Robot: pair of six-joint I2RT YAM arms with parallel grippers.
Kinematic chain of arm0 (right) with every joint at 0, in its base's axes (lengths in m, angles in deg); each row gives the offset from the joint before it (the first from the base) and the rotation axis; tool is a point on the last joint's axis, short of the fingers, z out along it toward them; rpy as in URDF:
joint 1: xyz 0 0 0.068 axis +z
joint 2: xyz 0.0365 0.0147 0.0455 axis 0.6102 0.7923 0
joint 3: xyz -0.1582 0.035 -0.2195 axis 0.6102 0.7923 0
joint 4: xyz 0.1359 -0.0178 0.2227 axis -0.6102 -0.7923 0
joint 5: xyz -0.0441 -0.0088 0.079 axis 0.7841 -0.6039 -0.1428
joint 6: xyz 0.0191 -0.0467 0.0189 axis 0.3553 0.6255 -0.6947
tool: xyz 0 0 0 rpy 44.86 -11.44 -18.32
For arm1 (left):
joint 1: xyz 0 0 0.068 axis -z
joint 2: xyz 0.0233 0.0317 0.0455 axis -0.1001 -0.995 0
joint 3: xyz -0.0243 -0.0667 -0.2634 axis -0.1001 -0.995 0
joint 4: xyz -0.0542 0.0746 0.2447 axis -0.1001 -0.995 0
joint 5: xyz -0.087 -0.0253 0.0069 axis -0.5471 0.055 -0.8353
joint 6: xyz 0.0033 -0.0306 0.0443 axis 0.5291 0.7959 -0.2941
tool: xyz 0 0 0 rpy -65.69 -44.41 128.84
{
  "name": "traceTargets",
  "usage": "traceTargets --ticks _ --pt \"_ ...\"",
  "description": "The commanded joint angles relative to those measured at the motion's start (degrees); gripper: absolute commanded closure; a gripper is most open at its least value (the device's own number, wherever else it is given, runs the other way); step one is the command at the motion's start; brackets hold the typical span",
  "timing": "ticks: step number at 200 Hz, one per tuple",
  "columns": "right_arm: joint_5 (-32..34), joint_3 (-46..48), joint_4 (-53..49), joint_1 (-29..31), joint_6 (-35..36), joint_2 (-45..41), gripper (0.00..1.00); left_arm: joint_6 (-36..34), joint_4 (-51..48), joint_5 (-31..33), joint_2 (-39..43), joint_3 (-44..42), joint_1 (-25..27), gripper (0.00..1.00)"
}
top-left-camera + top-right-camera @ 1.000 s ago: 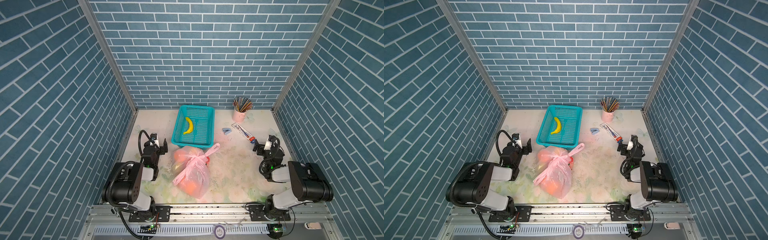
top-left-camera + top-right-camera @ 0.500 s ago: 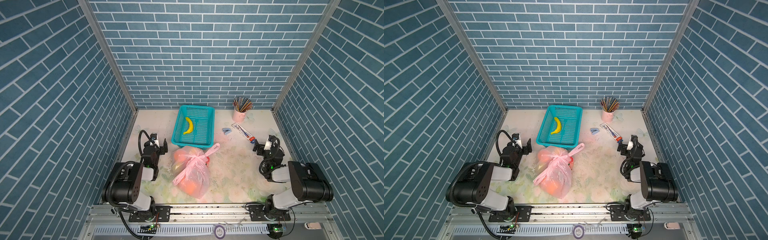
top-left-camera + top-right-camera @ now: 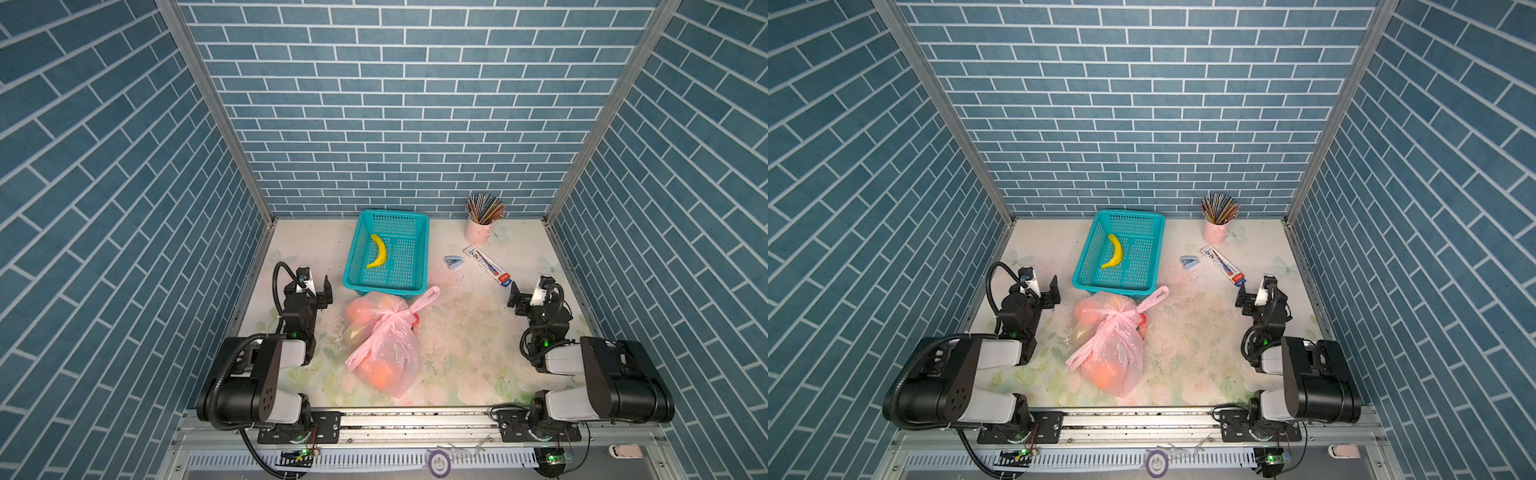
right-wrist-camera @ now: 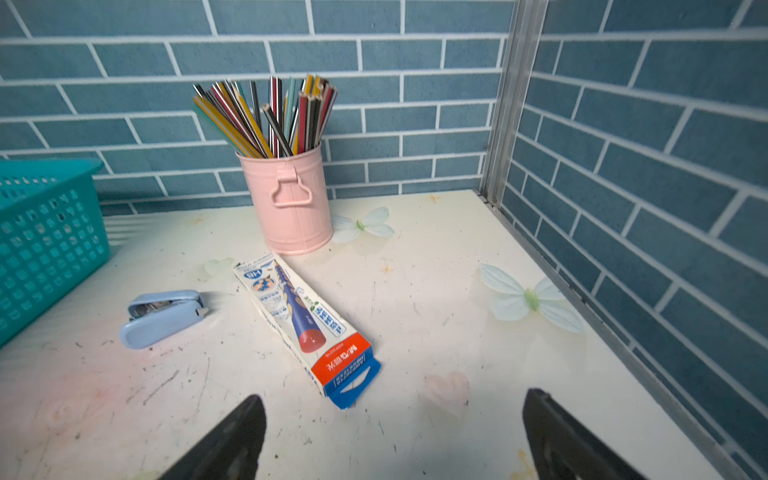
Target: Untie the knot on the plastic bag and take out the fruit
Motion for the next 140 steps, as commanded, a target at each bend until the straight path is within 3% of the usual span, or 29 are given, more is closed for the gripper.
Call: traceTargets --ticks 1,27,59,99,140 --pt "-2.04 -2.3 -8.26 -0.06 0.95 -7.92 0.07 0.37 -7.77 7.54 5.48 2.23 2.32 0.12" --pt "-3.29 -10.97 -31.23 -0.09 -9.6 -17.57 0.14 5.33 -18.07 10.73 12.19 4.94 5.32 0.12" --pt "-15.5 -25.21 -57.22 1.12 -20.85 -21.23 0.19 15.23 -35.33 7.97 19.62 11.47 7.72 0.13" --pt "-26.74 -36.92 -73.36 8.27 -25.81 -19.71 0.24 24.92 -57.1 -3.76 23.16 24.02 9.08 0.13" --pt "-25.66 -45.56 -88.25 21.93 -26.64 -18.0 0.27 27.22 -77.9 -13.21 18.18 38.07 14.75 0.14"
